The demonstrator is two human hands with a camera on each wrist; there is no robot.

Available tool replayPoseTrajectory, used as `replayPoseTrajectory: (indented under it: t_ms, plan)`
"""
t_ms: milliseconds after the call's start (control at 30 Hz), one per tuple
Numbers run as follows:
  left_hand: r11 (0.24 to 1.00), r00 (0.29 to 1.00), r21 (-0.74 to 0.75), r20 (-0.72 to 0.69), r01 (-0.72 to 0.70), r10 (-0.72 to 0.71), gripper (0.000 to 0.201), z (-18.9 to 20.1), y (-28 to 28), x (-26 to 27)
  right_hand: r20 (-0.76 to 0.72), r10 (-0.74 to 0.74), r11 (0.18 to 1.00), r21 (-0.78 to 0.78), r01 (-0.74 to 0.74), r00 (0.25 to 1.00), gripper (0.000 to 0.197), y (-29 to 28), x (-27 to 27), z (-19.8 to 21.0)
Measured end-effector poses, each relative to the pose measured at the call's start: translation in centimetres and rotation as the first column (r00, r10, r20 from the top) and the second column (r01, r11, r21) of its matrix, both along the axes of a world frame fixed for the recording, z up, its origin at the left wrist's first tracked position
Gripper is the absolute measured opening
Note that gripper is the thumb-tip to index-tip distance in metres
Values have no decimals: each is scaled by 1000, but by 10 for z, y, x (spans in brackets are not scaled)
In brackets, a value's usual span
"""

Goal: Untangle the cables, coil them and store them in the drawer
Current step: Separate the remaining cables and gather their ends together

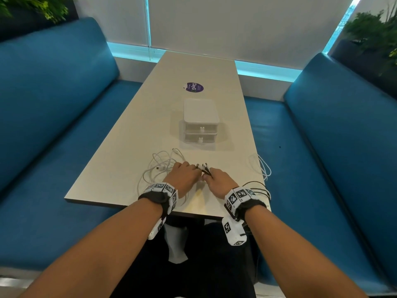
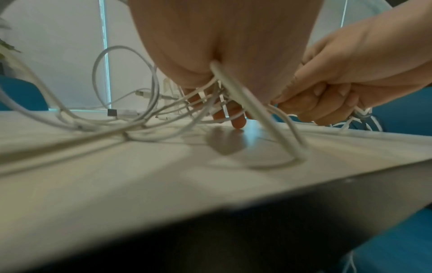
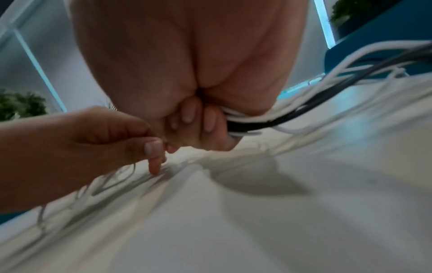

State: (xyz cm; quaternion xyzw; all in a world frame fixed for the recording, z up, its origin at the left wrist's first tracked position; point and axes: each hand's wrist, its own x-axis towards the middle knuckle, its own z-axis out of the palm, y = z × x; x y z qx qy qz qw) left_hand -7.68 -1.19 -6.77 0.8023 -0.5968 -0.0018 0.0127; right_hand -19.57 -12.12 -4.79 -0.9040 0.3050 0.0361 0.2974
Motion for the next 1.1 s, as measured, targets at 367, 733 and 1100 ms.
replayPoseTrajectory:
  t_ms: [367, 733, 1100]
  plan:
    - [984, 995, 173, 97, -40, 24, 26, 17, 8, 12, 10, -299, 930, -219, 294, 954, 22, -29, -18, 2]
    - [964, 996, 263, 86, -19, -4, 31, 22, -7, -3, 295, -179, 969, -114, 221, 939, 46, -11, -15, 4]
    - [994, 993, 109, 119, 0, -13, 20, 8, -4, -7, 86, -45, 999, -16, 46, 995, 25, -5, -11, -12]
